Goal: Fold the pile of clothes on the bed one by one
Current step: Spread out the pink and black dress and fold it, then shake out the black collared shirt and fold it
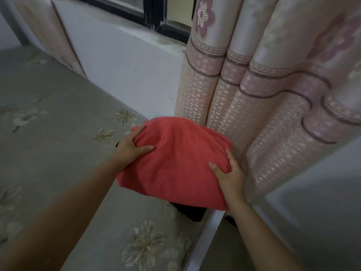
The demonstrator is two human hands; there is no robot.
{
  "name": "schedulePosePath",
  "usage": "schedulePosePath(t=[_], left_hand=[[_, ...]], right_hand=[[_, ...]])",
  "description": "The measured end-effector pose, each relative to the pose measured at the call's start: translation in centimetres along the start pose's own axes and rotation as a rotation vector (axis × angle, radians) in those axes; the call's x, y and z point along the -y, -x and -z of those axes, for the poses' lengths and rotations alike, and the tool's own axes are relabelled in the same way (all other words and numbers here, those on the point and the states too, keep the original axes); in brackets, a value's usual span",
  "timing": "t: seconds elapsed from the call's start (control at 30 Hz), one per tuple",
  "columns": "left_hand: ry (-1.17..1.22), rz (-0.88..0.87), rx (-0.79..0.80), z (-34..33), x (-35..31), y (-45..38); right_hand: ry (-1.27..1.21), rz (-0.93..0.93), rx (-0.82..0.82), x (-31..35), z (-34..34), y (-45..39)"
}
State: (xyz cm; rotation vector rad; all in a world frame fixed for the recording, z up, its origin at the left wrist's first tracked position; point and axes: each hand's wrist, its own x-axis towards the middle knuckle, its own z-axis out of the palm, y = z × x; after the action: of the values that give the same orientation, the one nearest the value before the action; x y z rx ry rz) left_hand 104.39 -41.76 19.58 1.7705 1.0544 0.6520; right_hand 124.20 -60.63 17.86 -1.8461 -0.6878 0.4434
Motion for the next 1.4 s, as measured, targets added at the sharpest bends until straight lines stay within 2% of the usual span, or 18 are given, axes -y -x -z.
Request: schedulePosePath(t=[0.07,0.2,0.27,0.33,0.37,0.4,0.47,0.5,0.57,0.73,0.8,0.9,1.13,1.4], left_hand=[[0.005,-0.059,0.005,0.8,-0.7,-4.4],[0.017,-0.036,0.088,1.6,0.6,-12.2],[-0.158,-0.011,0.049,1.0,3.6,-14.6],[-0.441,0.127,-0.032,-0.8,7.2,-14.8],[-0.586,0.209,0.02,-2.3,9.2,-13.9],[-0.697,0.26,0.15,-4.0,11.1,-12.4],[-0.763,0.29,0.397,-7.3,14.1,-8.5],[-0.736,0.315,0.431,-8.3,15.0,-6.8],[-0.689,0.363,0.396,-9.2,16.0,-4.8],[-0.852,0.299,0.327,-8.8,14.7,-2.7],[-0.907,0.279,0.275,-7.9,13.4,-1.7],[-0.973,0.321,0.112,-5.0,11.7,0.1],[-1.006,0.691,-0.384,5.2,6.6,9.1],[-0.948,1.116,-0.8,8.0,1.4,27.7]], right_hand=[[-0.025,0.01,-0.061,0.9,-1.2,-2.5],[-0.095,-0.025,-0.164,-0.5,-4.8,-5.9],[-0.006,-0.119,-0.17,-3.0,-7.4,-6.2],[0.126,-0.311,-0.091,-5.8,-10.0,-6.0],[0.215,-0.446,-0.006,-7.1,-11.0,-5.8],[0.324,-0.562,0.091,-8.2,-11.7,-5.6],[0.487,-0.618,0.205,-9.3,-12.5,-5.6],[0.534,-0.57,0.22,-9.5,-12.7,-5.7],[0.623,-0.456,0.229,-9.7,-12.5,-5.9],[0.836,-0.27,0.336,-8.8,-11.9,-5.3],[0.848,-0.138,0.412,-7.2,-13.1,-5.1],[0.88,0.106,0.552,-3.6,-15.6,-5.2],[0.819,0.806,0.893,6.8,-22.0,-3.2],[0.586,1.368,1.112,15.7,-24.8,11.0]])
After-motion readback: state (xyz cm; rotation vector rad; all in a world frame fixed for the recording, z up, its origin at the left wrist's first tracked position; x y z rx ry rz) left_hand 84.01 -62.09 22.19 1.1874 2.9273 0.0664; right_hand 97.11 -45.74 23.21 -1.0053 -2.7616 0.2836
